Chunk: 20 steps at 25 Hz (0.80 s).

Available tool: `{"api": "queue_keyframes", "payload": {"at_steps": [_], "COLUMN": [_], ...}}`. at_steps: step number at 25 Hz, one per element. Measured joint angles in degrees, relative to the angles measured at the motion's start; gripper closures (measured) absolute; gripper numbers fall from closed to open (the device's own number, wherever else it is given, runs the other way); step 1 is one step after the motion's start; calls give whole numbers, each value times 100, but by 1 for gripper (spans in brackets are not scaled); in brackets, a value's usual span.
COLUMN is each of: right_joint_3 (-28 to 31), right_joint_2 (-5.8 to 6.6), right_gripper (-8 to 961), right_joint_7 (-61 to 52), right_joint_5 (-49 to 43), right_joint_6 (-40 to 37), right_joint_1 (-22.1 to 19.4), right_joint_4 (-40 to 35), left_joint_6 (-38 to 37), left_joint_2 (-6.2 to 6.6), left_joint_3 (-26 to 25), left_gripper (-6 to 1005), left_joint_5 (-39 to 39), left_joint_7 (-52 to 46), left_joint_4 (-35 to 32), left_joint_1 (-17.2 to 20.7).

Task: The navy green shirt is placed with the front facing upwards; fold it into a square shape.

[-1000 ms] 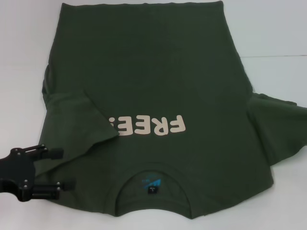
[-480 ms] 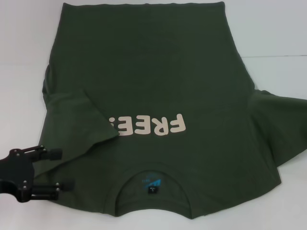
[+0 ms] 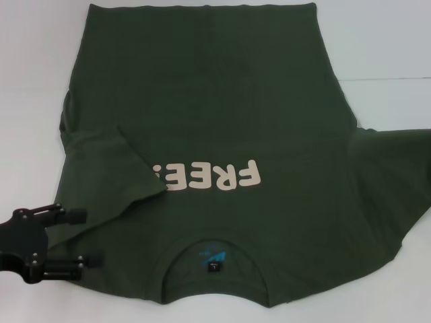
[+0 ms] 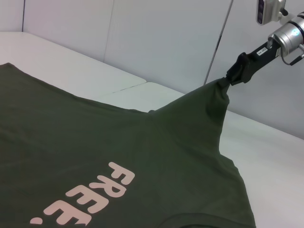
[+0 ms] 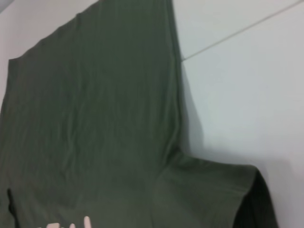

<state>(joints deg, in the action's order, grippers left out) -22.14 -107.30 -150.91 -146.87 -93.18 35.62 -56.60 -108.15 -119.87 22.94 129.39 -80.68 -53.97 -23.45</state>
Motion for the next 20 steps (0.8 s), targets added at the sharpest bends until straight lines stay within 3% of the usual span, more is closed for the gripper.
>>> {"api": "queue_keyframes", "payload": {"at_steps": [8,20], "right_joint_3": [-126,-1151], "right_joint_2": [-84,-389], "right_gripper": [951,950], "right_joint_7": [-10,-225], "right_joint_5": [146,148], "right_joint_6": [-129,255], "right_joint_1": [371,1190], "right_joint_4": [27,339], "left_joint_6": [18,42], "left_joint_2": [0,16], "left_joint_3": [0,0], "left_gripper": [133,137], "left_joint_5": [7,14], "left_joint_7": [0,0], "left_joint_4": [0,0], "left_joint_1": [-16,-37]}}
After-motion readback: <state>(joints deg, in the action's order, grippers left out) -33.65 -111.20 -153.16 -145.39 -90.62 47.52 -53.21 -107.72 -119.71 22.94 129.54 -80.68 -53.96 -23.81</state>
